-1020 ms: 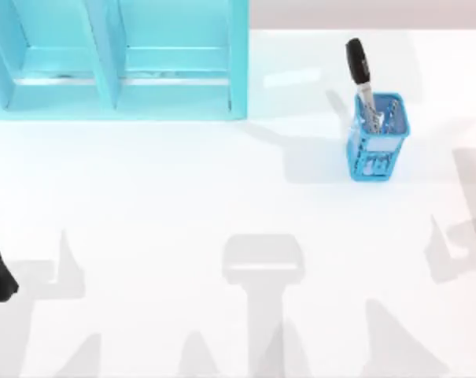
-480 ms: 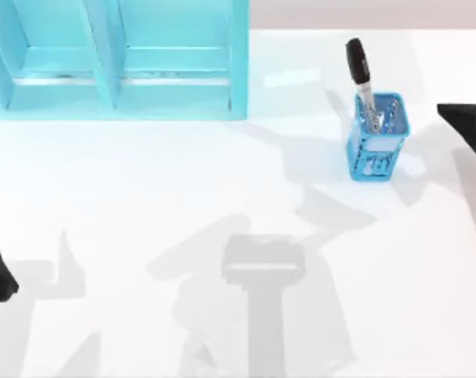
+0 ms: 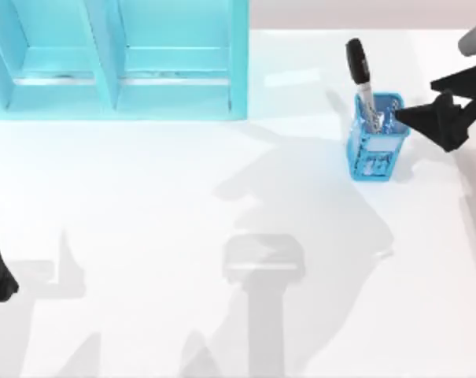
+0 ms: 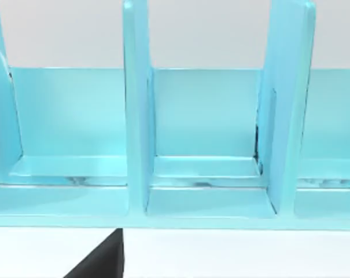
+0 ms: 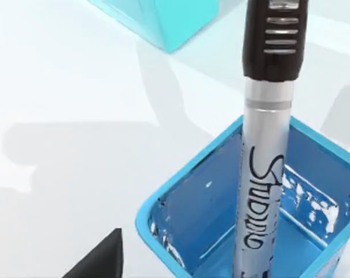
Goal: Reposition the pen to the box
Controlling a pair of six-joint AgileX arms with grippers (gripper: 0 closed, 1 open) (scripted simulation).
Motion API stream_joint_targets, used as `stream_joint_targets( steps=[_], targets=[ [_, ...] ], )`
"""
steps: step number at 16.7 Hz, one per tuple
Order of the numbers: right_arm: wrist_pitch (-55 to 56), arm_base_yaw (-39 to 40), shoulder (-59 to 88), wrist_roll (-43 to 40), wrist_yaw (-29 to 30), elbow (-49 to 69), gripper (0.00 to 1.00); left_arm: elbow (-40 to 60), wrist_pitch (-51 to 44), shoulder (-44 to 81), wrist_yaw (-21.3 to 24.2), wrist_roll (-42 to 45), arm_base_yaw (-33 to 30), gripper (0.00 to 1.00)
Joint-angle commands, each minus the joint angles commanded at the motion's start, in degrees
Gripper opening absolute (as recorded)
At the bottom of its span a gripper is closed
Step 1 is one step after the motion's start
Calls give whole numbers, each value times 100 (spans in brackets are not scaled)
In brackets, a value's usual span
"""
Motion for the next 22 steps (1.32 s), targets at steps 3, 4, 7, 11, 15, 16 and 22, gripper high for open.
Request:
stream_joint_targets(
  steps=[3,4,7,11,15,16,22],
  targets=[
    [-31,-5,157,-40,-56,89,100,0,0,0,0,0,0,100],
    [-31,-5,157,-40,-56,89,100,0,0,0,0,0,0,100],
    [-10,34,158,-18,-36,83,100,0,0,0,0,0,0,100],
    [576,405,844,384,230,465,100,0,0,0,0,0,0,100],
    [1267,892,1640,841,591,856,100,0,0,0,0,0,0,100],
    [1316,936,1690,880,627,884,100,0,0,0,0,0,0,100],
    [1319,938,1694,883,629,886,77,0,0,0,0,0,0,100]
  ],
)
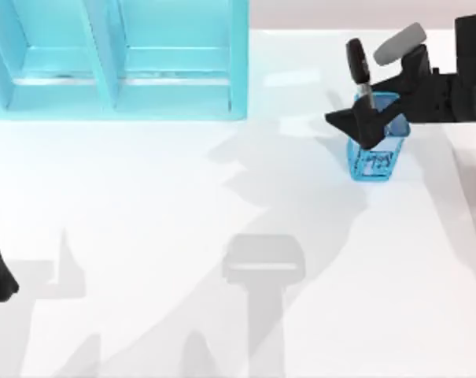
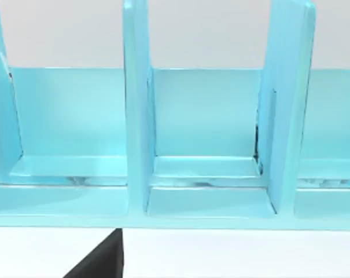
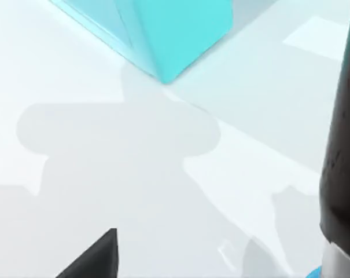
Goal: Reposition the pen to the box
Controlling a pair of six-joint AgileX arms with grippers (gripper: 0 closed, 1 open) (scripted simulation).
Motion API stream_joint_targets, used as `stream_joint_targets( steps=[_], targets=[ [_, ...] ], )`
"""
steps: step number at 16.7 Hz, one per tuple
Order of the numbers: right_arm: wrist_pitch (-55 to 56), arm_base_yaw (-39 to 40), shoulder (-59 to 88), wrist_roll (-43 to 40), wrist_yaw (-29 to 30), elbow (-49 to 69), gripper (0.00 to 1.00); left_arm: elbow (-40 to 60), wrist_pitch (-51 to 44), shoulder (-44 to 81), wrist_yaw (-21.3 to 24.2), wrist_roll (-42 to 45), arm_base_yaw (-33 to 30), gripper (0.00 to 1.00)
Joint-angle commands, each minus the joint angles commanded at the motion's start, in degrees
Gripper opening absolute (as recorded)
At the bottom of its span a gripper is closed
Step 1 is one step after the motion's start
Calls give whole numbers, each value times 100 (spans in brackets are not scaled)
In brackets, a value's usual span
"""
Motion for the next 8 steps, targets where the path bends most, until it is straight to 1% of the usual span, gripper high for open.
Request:
stream_joint_targets(
  steps=[8],
  targets=[
    [0,0,0,0,0,0,17,0,0,0,0,0,0,100]
  ],
)
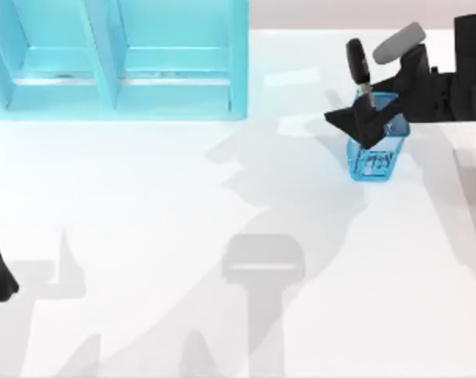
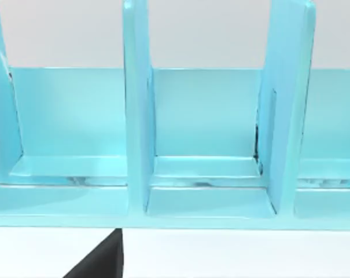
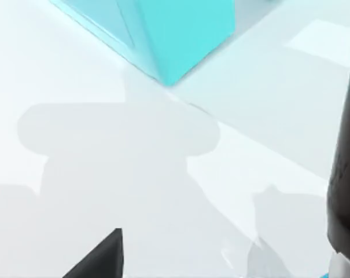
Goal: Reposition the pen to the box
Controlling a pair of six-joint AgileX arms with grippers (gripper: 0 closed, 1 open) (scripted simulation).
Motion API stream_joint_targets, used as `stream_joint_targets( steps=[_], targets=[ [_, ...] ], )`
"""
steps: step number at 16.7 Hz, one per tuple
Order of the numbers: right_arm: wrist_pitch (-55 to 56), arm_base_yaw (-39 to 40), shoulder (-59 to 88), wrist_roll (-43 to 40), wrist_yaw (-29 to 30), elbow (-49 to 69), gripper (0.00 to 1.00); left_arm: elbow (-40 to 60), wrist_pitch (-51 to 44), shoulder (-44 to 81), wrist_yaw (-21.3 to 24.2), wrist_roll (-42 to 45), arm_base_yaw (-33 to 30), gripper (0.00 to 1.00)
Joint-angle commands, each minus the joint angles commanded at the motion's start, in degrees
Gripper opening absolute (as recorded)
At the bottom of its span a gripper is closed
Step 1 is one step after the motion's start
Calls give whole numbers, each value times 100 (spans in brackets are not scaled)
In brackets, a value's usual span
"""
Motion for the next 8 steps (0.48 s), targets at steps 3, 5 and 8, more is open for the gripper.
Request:
stream_joint_targets(
  steps=[3,5,8],
  targets=[
    [0,0,0,0,0,0,0,0,0,0,0,0,0,100],
    [0,0,0,0,0,0,0,0,0,0,0,0,0,100],
    [0,0,0,0,0,0,0,0,0,0,0,0,0,100]
  ],
)
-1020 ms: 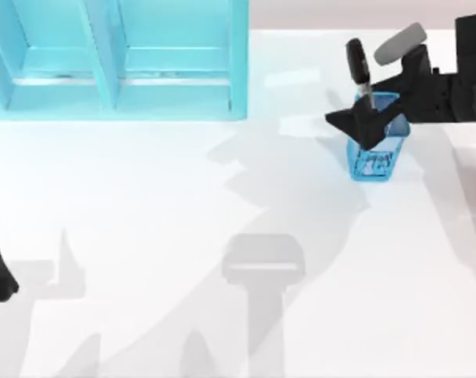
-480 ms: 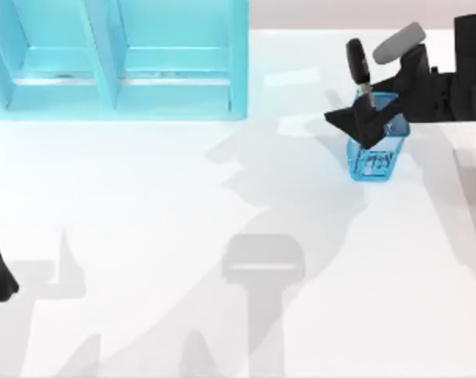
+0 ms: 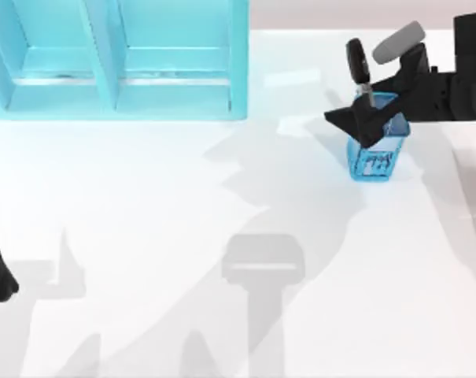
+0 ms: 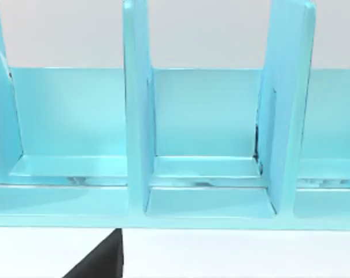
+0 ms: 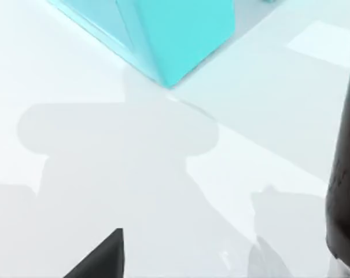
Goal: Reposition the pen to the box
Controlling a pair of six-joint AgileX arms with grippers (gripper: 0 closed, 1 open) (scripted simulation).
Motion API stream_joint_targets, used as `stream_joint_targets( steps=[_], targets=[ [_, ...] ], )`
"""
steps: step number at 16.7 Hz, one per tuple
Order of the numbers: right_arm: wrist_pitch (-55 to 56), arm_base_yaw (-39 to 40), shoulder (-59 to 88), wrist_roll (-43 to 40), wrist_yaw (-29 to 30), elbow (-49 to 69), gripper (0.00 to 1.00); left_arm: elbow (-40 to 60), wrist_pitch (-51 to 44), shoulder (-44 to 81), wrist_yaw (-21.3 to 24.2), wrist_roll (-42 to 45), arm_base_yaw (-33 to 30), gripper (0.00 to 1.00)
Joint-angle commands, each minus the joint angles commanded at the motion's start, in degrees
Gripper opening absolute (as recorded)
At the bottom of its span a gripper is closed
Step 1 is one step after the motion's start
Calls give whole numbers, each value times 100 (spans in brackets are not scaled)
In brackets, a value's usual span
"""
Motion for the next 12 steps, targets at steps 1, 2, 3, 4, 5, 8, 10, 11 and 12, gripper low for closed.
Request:
stream_joint_targets(
  steps=[1,2,3,4,5,8,10,11,12],
  targets=[
    [0,0,0,0,0,0,0,0,0,0,0,0,0,100],
    [0,0,0,0,0,0,0,0,0,0,0,0,0,100],
    [-28,1,-36,17,-19,24,0,0,0,0,0,0,0,100],
    [-41,-7,-35,9,-25,35,0,0,0,0,0,0,0,100],
    [-105,-47,-30,-34,-56,93,0,0,0,0,0,0,0,100],
    [-658,-326,-9,-348,-277,548,0,0,0,0,0,0,0,100],
    [-1314,-577,-35,-636,-467,951,0,0,0,0,0,0,0,100],
    [-1723,-712,-66,-792,-564,1167,0,0,0,0,0,0,0,100],
    [-2174,-851,-107,-955,-661,1390,0,0,0,0,0,0,0,100]
  ],
)
